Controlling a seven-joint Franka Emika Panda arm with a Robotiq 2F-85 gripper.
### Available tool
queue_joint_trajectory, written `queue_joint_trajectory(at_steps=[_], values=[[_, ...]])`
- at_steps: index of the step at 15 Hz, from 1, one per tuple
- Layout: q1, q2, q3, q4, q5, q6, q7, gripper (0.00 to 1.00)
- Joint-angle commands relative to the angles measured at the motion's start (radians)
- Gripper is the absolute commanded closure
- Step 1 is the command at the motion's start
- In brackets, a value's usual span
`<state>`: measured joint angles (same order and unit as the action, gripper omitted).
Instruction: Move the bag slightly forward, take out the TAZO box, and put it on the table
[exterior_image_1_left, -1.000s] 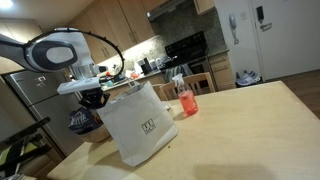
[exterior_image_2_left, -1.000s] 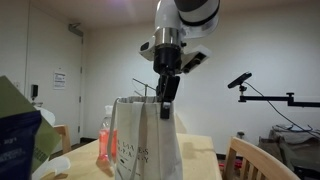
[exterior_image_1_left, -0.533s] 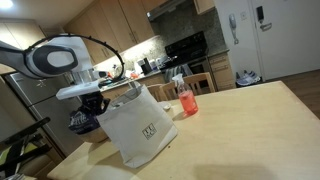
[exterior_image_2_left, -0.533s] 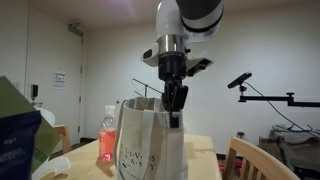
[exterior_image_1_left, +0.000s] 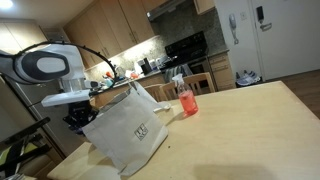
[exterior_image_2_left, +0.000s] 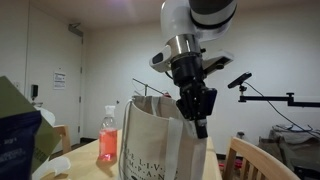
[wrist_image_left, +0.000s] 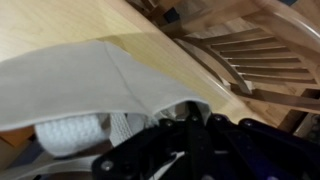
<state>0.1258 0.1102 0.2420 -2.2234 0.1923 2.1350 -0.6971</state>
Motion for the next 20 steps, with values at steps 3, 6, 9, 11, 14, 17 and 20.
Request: queue_joint_trajectory(at_steps=[3, 6, 9, 11, 14, 17, 20], values=[[0.017, -0.137, -0.012, -0.047, 0.05, -0.141, -0.069, 0.99], [0.016, -0.18, -0.034, -0.07, 0.039, -0.132, -0.06, 0.99], [0.019, -0.174, -0.055, -0.088, 0.047, -0.111, -0.078, 0.99], [0.023, -0.149, -0.06, -0.093, 0.053, -0.112, -0.102, 0.71], [0.029, -0.12, -0.058, -0.1, 0.087, -0.084, -0.149, 0.55], [0.037, -0.127, -0.049, -0.098, 0.122, -0.076, -0.188, 0.32], [0.051, -0.158, -0.042, -0.088, 0.105, -0.088, -0.171, 0.11]])
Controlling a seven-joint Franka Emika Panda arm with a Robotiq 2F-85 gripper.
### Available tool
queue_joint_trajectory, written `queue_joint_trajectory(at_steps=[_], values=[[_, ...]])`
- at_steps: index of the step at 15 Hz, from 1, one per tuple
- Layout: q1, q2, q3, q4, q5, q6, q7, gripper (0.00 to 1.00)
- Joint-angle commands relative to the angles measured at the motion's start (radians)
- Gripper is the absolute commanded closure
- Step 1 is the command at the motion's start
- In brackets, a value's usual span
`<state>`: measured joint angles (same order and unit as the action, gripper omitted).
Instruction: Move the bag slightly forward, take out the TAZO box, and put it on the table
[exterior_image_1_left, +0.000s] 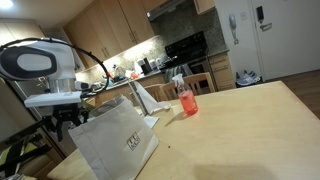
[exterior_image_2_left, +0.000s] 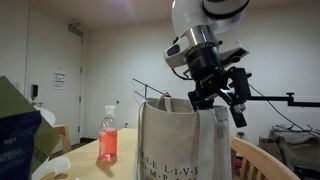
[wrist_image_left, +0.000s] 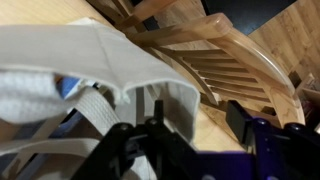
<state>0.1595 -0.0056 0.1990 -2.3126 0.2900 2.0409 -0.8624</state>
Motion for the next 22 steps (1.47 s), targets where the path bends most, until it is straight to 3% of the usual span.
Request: queue_joint_trajectory(at_steps=[1, 7, 12, 18, 22], values=[[0.023, -0.049, 0.002, 0.007, -0.001, 0.002, 0.001, 0.02], [0.042, -0.165, -0.006, 0.046, -0.058, -0.022, 0.036, 0.0], [0.038, -0.203, -0.05, 0.099, -0.031, 0.025, 0.013, 0.0], [0.034, -0.102, -0.112, 0.15, 0.057, 0.133, -0.046, 0.0], [0.028, 0.004, -0.113, 0.184, 0.193, 0.179, -0.14, 0.0]])
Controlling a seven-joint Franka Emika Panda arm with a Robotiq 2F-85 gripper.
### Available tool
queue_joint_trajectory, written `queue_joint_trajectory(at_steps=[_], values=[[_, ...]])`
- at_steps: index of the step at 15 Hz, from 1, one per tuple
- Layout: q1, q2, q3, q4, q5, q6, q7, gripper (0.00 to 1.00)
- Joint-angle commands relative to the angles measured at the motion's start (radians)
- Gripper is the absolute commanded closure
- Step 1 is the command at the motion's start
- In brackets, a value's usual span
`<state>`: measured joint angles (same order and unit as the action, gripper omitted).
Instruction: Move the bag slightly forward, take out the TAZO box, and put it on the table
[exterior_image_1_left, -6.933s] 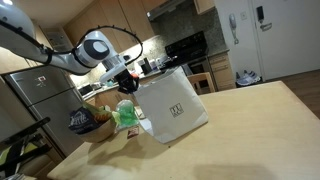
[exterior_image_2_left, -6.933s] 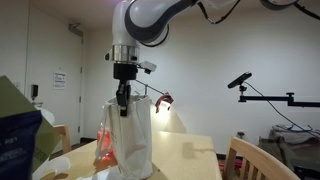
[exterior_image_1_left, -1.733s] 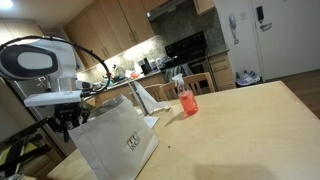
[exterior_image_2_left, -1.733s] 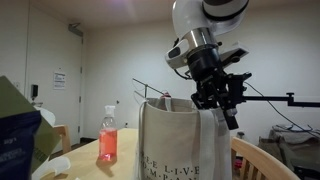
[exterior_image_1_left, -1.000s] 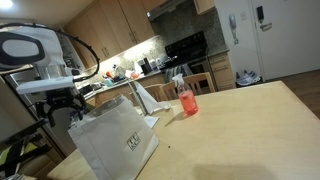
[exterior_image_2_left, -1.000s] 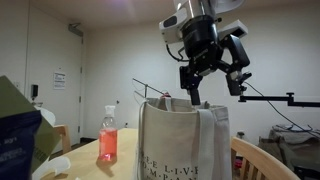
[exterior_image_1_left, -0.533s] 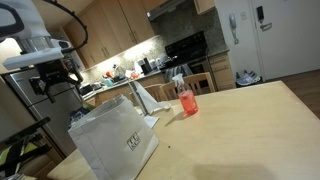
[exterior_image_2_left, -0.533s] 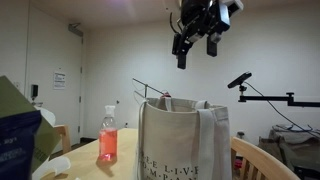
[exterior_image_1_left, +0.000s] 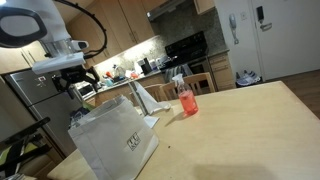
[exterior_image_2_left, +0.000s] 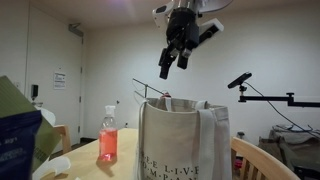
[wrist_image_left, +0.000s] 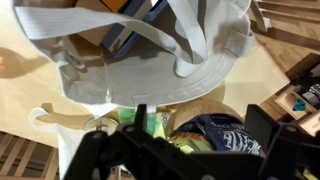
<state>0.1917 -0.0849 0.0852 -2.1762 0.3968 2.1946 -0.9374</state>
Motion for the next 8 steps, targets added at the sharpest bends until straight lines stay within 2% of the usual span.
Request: queue_joint_trajectory(at_steps=[1, 4, 5, 8], values=[[-0.01, 0.112, 0.007, 0.059, 0.116, 0.022, -0.086, 0.0], [-0.026, 0.172, 0.027, 0.085, 0.163, 0.004, -0.11, 0.0], [-0.029, 0.137, 0.032, 0.047, 0.132, 0.012, -0.083, 0.0], [-0.035, 0.158, 0.041, 0.052, 0.132, 0.013, -0.083, 0.0]])
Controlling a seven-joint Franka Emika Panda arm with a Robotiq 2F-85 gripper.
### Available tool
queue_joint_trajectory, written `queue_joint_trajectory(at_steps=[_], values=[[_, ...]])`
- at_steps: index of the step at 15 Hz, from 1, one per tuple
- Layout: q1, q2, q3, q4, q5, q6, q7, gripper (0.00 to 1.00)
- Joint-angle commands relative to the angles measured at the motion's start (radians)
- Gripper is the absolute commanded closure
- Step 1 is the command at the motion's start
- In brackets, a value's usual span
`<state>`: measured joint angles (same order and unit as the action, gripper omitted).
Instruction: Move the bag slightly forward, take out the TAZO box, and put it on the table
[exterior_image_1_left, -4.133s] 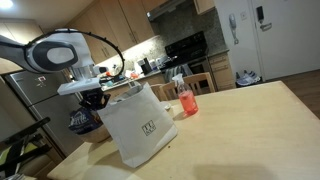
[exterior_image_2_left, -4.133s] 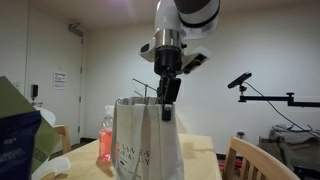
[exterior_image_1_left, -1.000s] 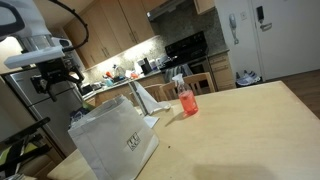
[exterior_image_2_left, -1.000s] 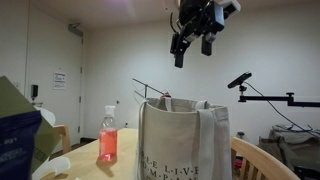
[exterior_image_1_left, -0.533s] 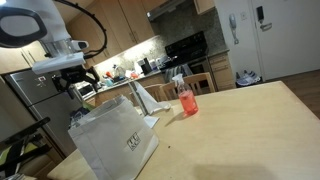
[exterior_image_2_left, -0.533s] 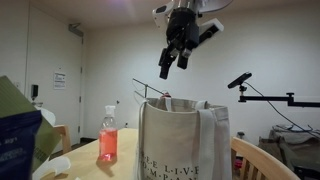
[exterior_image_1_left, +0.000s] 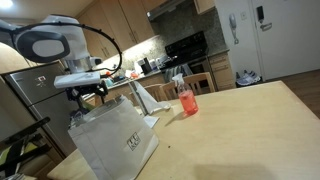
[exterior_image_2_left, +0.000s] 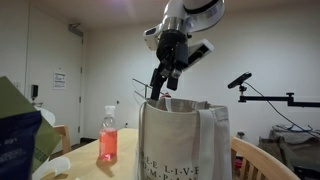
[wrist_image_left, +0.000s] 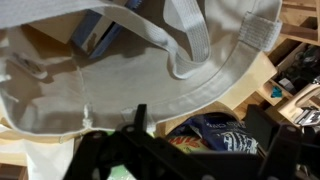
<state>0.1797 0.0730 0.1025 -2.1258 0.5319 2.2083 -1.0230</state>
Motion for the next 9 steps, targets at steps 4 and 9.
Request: queue_joint_trajectory(at_steps=[4, 9], values=[[-0.024, -0.003, 0.024, 0.001, -0.003, -0.001, 0.003, 0.0], [-0.025, 0.019, 0.031, -0.01, -0.001, 0.0, 0.003, 0.0]])
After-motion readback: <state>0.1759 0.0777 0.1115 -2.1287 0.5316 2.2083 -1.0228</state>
